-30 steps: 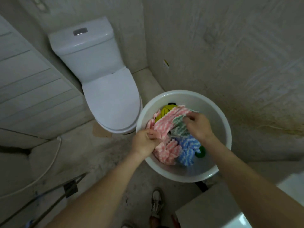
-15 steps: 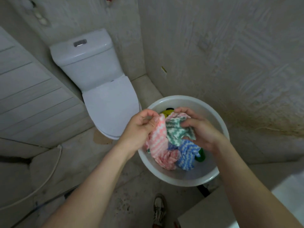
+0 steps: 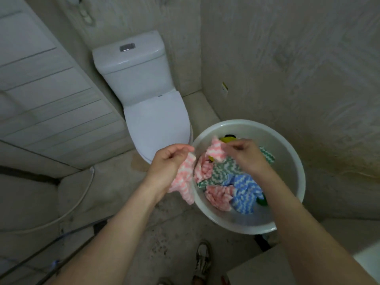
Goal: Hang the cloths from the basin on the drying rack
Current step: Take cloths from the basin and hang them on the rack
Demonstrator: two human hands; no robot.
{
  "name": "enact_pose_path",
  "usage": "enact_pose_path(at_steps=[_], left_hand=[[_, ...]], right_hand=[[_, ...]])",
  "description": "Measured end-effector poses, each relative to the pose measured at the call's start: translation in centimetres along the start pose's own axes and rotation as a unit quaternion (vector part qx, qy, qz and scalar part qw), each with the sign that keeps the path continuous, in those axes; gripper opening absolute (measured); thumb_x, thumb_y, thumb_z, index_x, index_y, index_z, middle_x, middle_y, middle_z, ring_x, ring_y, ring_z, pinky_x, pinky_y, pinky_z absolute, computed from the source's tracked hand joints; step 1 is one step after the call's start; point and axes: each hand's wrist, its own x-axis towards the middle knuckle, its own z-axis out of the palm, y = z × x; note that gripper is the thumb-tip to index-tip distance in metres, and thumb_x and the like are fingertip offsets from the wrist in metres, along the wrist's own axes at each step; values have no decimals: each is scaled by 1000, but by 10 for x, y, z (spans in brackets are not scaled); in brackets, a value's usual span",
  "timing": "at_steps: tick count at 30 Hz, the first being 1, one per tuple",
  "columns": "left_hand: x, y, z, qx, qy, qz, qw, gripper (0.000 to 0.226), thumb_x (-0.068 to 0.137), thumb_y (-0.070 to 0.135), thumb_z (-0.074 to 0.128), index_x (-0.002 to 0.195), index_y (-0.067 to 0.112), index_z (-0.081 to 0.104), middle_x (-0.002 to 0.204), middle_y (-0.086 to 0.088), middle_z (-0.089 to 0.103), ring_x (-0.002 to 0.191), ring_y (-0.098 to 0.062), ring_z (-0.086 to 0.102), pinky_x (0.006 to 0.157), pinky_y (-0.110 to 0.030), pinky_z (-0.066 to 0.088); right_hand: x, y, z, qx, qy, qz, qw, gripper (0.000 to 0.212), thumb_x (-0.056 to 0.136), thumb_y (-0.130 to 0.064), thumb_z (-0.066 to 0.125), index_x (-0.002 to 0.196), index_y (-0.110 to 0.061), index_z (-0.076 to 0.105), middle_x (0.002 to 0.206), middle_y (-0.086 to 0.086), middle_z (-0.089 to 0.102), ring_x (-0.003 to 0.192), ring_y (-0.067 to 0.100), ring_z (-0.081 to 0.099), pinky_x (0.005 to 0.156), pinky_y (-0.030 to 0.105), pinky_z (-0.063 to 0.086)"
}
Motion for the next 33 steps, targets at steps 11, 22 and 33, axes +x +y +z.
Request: enact_pose_path(at_steps=[11,22,33], left_hand=[[-52,40,-40,87,-4,111,990,10,73,12,67,69,19,73,74,-2,69,72,-8,58,71,-27,46],[-165,58,-185,-10,177,106,978,16,90,5,58,85,12,71,83,-1,70,80,-7,62,81,-22,48],[-300,59,-299,97,194,174,961,28,84,2,66,100,24,66,85,-14,74,74,-22,67,78,-38,55]], right_hand=[[-55,-109,37,314,-239,88,915,19,87,3,55,76,-11,63,67,13,61,56,17,58,55,25,49],[-112,-226,148,5,-246,-211,946,30,89,5,47,85,-15,69,79,-3,68,67,-1,59,67,11,45],[-218,-310,251,-122,-568,-258,772,23,82,-20,72,104,-11,72,101,12,73,84,9,64,76,18,50]])
